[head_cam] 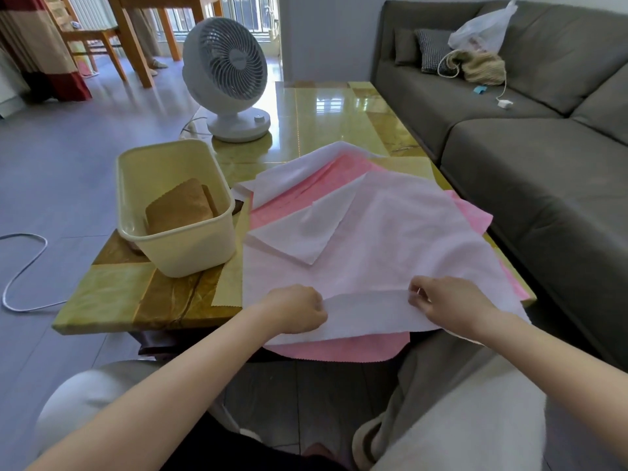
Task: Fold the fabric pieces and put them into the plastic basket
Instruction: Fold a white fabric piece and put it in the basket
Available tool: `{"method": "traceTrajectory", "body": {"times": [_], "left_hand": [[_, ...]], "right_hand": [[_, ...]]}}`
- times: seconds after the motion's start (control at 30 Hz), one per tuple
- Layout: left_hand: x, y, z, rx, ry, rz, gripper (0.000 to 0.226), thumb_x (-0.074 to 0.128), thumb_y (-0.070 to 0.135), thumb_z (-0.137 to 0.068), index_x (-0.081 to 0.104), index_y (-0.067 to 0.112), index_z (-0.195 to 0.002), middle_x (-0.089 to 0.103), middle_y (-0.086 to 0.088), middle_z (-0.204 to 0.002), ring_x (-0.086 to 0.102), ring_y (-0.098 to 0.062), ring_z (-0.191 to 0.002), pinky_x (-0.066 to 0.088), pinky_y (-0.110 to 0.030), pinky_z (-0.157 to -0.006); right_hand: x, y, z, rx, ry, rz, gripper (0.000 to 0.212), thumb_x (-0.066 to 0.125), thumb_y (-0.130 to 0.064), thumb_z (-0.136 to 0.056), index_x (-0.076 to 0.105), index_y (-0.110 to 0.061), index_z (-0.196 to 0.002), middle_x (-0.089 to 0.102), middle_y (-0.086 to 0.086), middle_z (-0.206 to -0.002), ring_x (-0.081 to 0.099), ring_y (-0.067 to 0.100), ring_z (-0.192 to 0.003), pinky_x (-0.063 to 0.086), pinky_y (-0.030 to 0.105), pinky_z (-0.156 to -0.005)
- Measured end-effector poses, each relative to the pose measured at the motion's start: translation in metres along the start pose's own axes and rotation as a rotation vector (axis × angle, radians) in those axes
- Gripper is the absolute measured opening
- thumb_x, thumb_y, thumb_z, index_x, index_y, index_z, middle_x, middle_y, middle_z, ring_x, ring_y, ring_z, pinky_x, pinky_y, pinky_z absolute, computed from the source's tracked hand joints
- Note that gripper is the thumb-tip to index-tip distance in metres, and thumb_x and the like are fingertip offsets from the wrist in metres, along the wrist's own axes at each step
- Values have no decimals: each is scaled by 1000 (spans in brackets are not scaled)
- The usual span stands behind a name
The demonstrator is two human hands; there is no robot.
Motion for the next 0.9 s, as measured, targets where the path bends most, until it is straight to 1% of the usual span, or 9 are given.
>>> {"method": "traceTrajectory", "body": {"times": [0.07,0.13,0.23,0.33,0.5,0.7,0.73,0.8,0.9], "left_hand": [[-9,0,-7,4,16,77,44,30,53,-96,52,16,-91,55,-2,-95,51,-21,-85,40,-33,-76],[-21,-1,-19,11,109,145,49,27,55,-96,55,16,-105,54,-4,-109,54,-25,-97,42,-37,-83],[-34,-7,-42,-9,242,71,46,34,39,-99,36,20,-140,49,-8,-129,52,-30,-114,43,-40,-92],[-36,-16,-61,-97,241,42,62,43,20,-94,12,16,-149,54,-14,-121,55,-33,-106,45,-37,-79],[-43,-24,-75,-162,343,194,32,49,21,-91,49,7,-120,56,-13,-117,55,-31,-102,46,-36,-82],[-64,-34,-77,-134,491,453,12,46,10,-92,57,6,-88,66,-16,-86,66,-33,-87,50,-29,-73],[-76,-37,-75,-146,574,555,13,43,7,-92,56,6,-90,67,-19,-88,66,-34,-89,50,-31,-75],[-102,-42,-68,-165,734,618,27,41,3,-93,49,1,-119,59,-23,-112,57,-34,-106,42,-33,-86],[-116,-36,-65,-68,774,535,59,47,9,-93,22,9,-146,36,-12,-146,35,-28,-134,31,-36,-108]], "right_hand": [[-6,9,-5,32,9,-8,20,42,-35,-96,58,-25,-106,66,-6,-104,61,19,-94,41,28,-72],[-8,12,-10,52,2,-13,19,44,-33,-96,58,-25,-105,67,-5,-103,61,19,-93,43,28,-73],[-7,10,-17,60,6,-14,19,45,-31,-95,59,-23,-105,67,-3,-104,60,21,-96,40,28,-71],[-5,4,-24,62,-10,9,21,43,-29,-96,59,-21,-107,65,-1,-107,60,22,-98,40,29,-71],[-3,-3,-43,84,-27,60,22,42,-23,-94,59,-19,-107,65,3,-110,59,27,-99,36,28,-69],[-6,-11,-62,57,-20,172,22,40,-12,-93,56,-15,-107,64,5,-105,55,27,-83,33,28,-65],[-8,-12,-65,49,-7,198,21,40,-10,-93,56,-15,-106,65,5,-103,54,27,-81,32,28,-64],[-11,-14,-71,44,33,219,19,42,-10,-93,56,-14,-105,65,5,-100,57,27,-82,32,28,-62],[-18,-16,-79,57,81,196,18,43,-11,-93,56,-14,-104,66,6,-98,61,29,-85,32,28,-61]]}}
Point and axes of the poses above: each hand's wrist, its own z-axis away from the middle knuckle, its own x-axis out of the palm, y = z × x, the point moved 5 cm from there along -z, towards the middle knuckle
